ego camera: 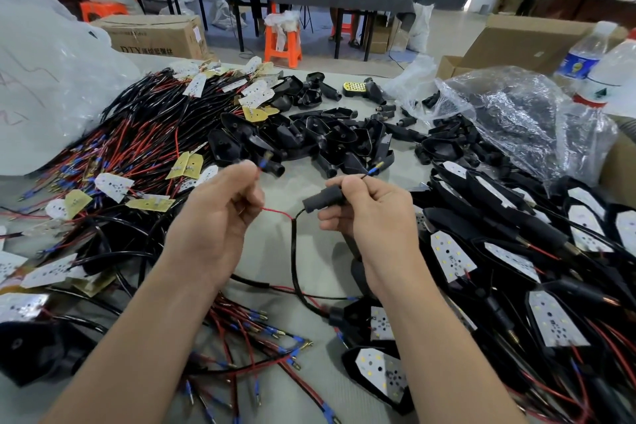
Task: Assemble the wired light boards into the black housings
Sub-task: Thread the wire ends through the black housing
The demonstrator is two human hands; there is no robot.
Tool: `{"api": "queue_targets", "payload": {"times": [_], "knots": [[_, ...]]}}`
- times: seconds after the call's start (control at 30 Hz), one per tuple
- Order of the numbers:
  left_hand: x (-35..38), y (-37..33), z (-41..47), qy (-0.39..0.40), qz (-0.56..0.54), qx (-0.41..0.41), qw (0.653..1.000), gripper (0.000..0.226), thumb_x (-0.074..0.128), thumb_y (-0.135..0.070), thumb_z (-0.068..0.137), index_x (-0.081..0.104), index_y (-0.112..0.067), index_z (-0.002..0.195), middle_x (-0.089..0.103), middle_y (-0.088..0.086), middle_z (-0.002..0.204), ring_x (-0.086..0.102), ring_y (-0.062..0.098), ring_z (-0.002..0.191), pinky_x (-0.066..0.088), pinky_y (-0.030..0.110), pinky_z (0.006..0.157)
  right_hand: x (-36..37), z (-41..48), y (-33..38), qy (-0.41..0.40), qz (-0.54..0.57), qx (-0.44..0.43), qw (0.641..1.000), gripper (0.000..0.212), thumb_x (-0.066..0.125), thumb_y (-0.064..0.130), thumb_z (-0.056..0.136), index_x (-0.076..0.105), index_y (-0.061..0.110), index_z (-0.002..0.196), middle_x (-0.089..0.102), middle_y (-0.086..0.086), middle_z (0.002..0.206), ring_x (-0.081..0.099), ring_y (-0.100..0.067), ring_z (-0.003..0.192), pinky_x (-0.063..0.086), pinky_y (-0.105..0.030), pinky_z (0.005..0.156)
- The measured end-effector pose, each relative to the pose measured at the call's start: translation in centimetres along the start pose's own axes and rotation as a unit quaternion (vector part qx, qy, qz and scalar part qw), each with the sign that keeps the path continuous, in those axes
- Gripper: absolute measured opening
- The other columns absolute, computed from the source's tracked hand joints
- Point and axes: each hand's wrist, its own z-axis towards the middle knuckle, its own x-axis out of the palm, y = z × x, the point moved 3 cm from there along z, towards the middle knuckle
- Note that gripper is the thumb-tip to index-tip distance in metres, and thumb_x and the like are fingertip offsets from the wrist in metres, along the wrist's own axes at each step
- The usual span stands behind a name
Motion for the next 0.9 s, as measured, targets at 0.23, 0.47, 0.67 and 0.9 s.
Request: {"api": "queue_targets", "payload": {"times": [0.23, 0.47, 0.67, 0.9], "knots": [[0.9, 0.6, -0.2, -0.040, 0.210, 0.105, 0.971, 0.025, 0.081, 0.003, 0.078, 0.078, -0.020, 0.068, 0.072, -0.003, 0.066, 0.064, 0.006, 0.063, 0.053, 0.014, 0.067, -0.1, 0.1, 0.0, -0.022, 0.117, 0.023, 0.993, 0.034, 0.045, 0.013, 0.109, 0.071, 0.002, 0.089, 0.073, -0.014, 0.073, 0.067, -0.018, 0.053, 0.057, -0.026, 0.053], [1.3, 0.5, -0.5, -0.038, 0.231, 0.121, 0.965, 0.026, 0.082, 0.000, 0.079, 0.079, -0.023, 0.067, 0.074, -0.003, 0.068, 0.065, 0.004, 0.066, 0.053, 0.014, 0.066, -0.2, 0.2, 0.2, -0.019, 0.134, 0.027, 0.990, 0.035, 0.044, 0.013, 0.109, 0.070, 0.003, 0.088, 0.072, -0.013, 0.072, 0.065, -0.018, 0.053, 0.056, -0.025, 0.052], [0.9, 0.4, -0.4, -0.041, 0.195, 0.124, 0.972, 0.023, 0.082, -0.006, 0.081, 0.081, -0.027, 0.070, 0.071, -0.006, 0.068, 0.063, 0.008, 0.068, 0.054, 0.017, 0.069, -0.1, 0.1, 0.2, -0.017, 0.117, 0.017, 0.993, 0.033, 0.045, 0.012, 0.109, 0.070, 0.003, 0.090, 0.072, -0.013, 0.072, 0.065, -0.018, 0.053, 0.055, -0.025, 0.052], [1.0, 0.4, -0.4, -0.058, 0.223, 0.144, 0.962, 0.027, 0.083, -0.004, 0.080, 0.081, -0.029, 0.070, 0.074, -0.004, 0.070, 0.065, 0.006, 0.068, 0.055, 0.016, 0.069, 0.0, 0.1, 0.2, -0.008, 0.141, 0.027, 0.990, 0.033, 0.045, 0.013, 0.109, 0.070, 0.001, 0.093, 0.073, -0.015, 0.076, 0.067, -0.018, 0.055, 0.057, -0.026, 0.054]]}}
